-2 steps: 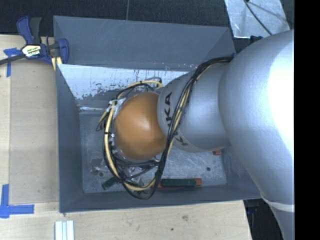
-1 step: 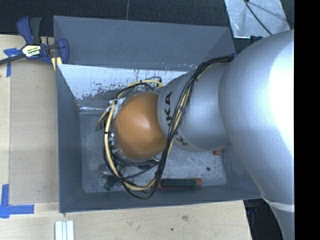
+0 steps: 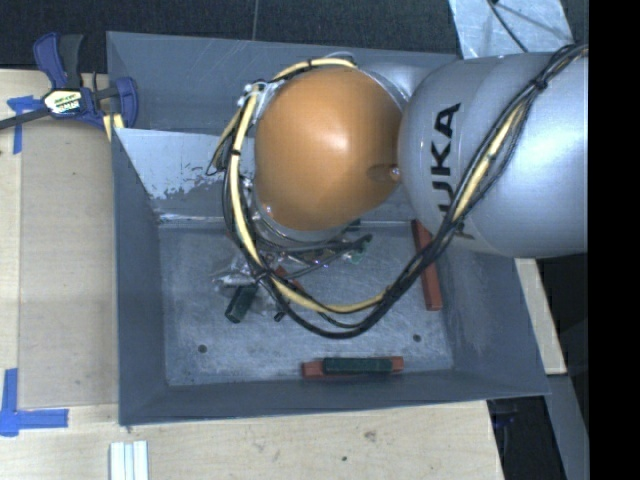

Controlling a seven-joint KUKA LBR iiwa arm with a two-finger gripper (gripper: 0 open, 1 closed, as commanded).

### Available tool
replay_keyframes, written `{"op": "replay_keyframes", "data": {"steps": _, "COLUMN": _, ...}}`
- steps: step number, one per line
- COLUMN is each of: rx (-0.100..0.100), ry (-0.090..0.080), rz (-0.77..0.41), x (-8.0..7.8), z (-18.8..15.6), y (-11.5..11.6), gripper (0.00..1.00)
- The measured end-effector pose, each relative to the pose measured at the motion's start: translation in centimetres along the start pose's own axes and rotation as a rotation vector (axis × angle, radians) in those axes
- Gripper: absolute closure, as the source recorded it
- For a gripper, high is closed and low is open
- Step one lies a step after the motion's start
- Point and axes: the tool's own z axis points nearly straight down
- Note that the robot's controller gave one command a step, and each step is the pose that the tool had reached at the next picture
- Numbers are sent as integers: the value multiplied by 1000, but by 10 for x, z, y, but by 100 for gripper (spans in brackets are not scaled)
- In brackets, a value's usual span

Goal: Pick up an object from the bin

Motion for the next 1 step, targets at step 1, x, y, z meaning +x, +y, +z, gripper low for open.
{"op": "replay_keyframes", "data": {"steps": 1, "rx": -4, "ry": 5, "rz": -332, "x": 12, "z": -11, "y": -64, "gripper": 100}}
